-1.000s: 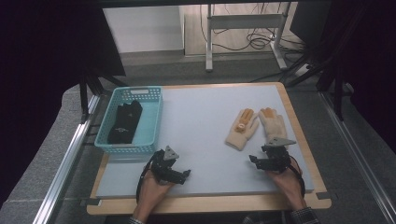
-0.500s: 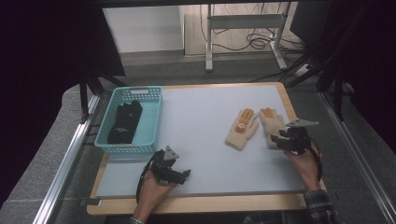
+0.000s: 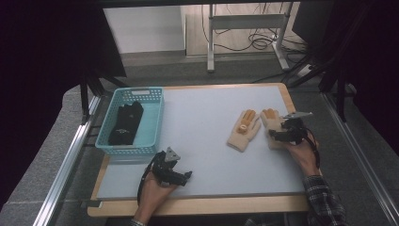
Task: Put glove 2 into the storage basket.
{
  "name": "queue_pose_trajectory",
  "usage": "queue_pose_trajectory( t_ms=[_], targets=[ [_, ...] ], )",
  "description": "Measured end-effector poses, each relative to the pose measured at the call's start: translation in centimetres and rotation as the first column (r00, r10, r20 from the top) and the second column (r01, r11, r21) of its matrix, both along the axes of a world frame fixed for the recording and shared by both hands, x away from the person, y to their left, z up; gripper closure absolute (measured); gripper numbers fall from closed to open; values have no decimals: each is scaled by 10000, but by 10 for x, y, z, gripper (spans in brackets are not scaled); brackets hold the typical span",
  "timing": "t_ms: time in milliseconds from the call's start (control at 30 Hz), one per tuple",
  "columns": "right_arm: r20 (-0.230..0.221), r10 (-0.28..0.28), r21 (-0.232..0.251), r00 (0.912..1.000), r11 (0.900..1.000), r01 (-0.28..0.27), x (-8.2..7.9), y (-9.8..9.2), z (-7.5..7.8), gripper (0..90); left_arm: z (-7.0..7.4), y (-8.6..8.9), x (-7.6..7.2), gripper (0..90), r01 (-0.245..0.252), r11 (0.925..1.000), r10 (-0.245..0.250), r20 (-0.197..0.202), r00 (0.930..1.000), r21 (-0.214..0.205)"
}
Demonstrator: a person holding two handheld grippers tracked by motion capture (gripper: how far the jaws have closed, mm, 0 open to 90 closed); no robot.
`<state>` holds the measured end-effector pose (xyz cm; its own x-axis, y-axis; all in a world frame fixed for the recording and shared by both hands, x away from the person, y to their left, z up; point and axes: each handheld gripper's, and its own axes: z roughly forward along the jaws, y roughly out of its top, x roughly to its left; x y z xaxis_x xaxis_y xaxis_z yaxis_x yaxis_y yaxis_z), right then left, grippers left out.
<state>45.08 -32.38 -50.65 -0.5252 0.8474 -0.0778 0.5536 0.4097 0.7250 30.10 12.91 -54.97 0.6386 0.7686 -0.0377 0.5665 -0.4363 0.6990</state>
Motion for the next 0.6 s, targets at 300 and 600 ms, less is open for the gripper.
queue_pose_trajectory(
  t_ms=[300,600],
  targets=[
    [20,175,-259,9998,9995,-175,6,11,-11,396,0,0,0,11,-5,10000,5,7,10000,-1],
    [-437,-574,149,9974,9982,581,0,12,-8,559,0,0,0,12,-3,10000,3,16,10000,1]
  ],
)
